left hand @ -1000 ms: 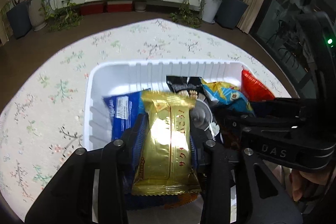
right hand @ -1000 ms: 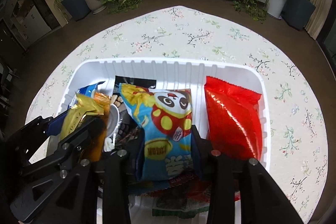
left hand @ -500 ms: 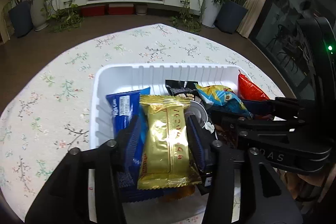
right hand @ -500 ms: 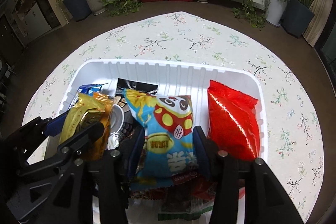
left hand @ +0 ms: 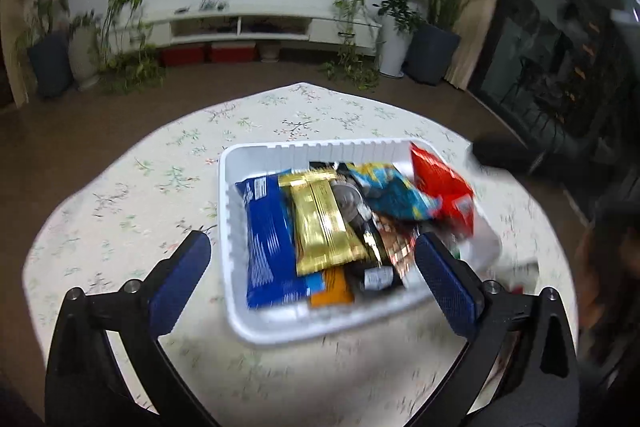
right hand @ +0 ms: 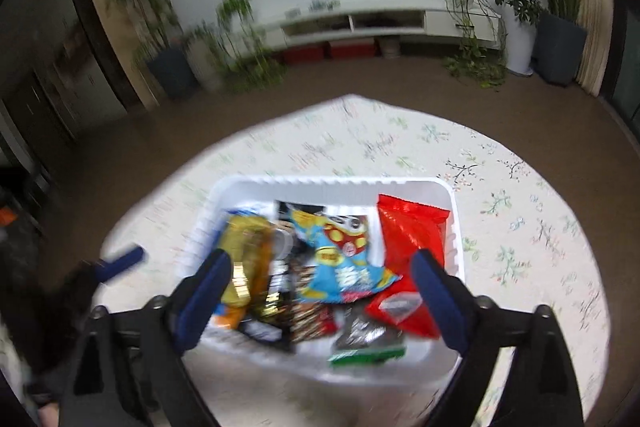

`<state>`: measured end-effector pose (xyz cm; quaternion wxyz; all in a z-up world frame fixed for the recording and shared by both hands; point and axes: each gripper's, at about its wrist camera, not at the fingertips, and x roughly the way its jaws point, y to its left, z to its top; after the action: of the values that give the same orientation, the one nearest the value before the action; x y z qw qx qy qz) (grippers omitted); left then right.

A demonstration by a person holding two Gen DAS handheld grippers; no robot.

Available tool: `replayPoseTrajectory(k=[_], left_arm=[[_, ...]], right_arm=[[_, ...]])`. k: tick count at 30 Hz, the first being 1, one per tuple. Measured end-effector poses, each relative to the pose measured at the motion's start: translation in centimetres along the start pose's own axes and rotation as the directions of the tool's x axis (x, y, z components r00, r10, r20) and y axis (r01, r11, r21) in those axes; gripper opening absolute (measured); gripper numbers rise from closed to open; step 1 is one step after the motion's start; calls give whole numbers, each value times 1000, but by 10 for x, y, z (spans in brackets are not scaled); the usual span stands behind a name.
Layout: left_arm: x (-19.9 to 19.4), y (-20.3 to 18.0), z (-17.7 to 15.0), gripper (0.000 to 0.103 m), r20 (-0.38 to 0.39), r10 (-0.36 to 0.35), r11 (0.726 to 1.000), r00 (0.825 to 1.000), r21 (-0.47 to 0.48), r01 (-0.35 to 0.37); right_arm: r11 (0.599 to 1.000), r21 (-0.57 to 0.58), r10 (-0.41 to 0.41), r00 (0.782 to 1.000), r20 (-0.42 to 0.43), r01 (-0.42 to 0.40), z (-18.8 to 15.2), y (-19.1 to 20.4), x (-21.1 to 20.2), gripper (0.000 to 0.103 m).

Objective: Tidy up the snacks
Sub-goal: 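Grasp the red fruit-print packet with the left tool and lift it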

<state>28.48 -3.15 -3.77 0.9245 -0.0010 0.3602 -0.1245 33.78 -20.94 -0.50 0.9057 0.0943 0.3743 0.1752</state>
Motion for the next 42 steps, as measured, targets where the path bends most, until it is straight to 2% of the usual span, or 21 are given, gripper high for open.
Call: replayPoseTrajectory(k=[2,4,7,10,14,17,20,24,27,29,34,38,42], left_arm=[[-16,-12,-14,103,6,10,999,1000,49,-10],[-32,-22,-31,103,-13,-18,998,1000,61,19],[-45,-35,-60,103,-98,-37,997,995,64,43],[-60,-44,-89,103,-142,-66,997,988,32,71],[-73,-60,-119,103,-184,-59,998,981,-30,55],[-81,-77,-135,103,-198,-39,998,979,-48,30],[-78,-89,-140,103,-220,-28,997,975,-70,13],[-65,-102,-138,103,-262,16,994,965,-101,-44],[-47,-101,-131,102,-290,81,986,953,-117,-120],[-36,-102,-130,102,-312,121,981,942,-107,-161],[-21,-108,-134,102,-363,152,980,919,-68,-189],[-32,-113,-143,102,-357,167,980,919,-40,-194],[-43,-110,-150,102,-333,175,980,926,-35,-198]], right_arm=[[997,50,55,998,41,-57,-11,-7,-28,97],[994,76,69,995,72,-74,-25,-12,-48,99],[992,100,69,991,112,-80,-59,-20,-81,100],[991,125,29,991,133,-46,-101,-26,-105,100],[984,169,-80,988,134,56,-150,-35,-123,100],[974,211,-105,986,129,76,-173,-43,-129,100],[971,222,-116,984,134,84,-180,-43,-132,100],[979,191,-105,984,144,76,-184,-36,-135,100],[980,190,-86,986,146,57,-192,-36,-138,100],[981,189,-78,986,147,49,-196,-35,-139,100],[980,193,-72,988,136,45,-202,-38,-139,100],[981,189,-75,987,143,48,-204,-39,-142,100],[981,186,-72,987,143,45,-206,-38,-142,100]])
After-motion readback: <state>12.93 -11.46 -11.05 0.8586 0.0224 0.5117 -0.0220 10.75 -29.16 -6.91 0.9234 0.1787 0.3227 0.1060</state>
